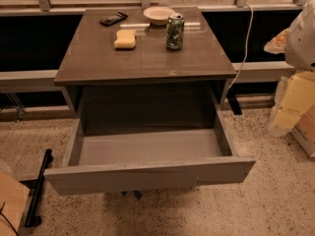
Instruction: Place green can into top drawer
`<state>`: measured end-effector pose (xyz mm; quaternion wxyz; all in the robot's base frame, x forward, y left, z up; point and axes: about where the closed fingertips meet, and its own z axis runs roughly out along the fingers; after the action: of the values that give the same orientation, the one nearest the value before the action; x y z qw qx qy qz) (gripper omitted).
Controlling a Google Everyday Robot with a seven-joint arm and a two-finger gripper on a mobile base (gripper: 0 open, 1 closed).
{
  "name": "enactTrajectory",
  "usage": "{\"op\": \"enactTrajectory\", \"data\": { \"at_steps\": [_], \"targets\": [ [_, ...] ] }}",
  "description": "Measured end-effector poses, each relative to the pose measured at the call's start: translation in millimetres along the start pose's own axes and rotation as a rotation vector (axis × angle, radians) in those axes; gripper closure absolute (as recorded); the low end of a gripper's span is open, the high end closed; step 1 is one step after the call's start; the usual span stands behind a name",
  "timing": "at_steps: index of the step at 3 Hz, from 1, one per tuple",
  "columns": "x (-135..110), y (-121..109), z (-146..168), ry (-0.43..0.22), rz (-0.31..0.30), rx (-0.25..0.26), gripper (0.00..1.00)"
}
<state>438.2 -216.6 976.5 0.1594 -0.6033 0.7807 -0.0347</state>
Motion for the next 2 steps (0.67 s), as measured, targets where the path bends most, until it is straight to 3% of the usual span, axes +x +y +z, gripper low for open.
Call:
{"op": "enactTrajectory", "data": {
  "at_steps": [1,2],
  "targets": [
    [0.0,0.0,0.0,0.000,0.000,0.000,0.00],
    [-17.9,-18.7,7.6,-0.096,0.029,0.030,0.00]
  ]
}}
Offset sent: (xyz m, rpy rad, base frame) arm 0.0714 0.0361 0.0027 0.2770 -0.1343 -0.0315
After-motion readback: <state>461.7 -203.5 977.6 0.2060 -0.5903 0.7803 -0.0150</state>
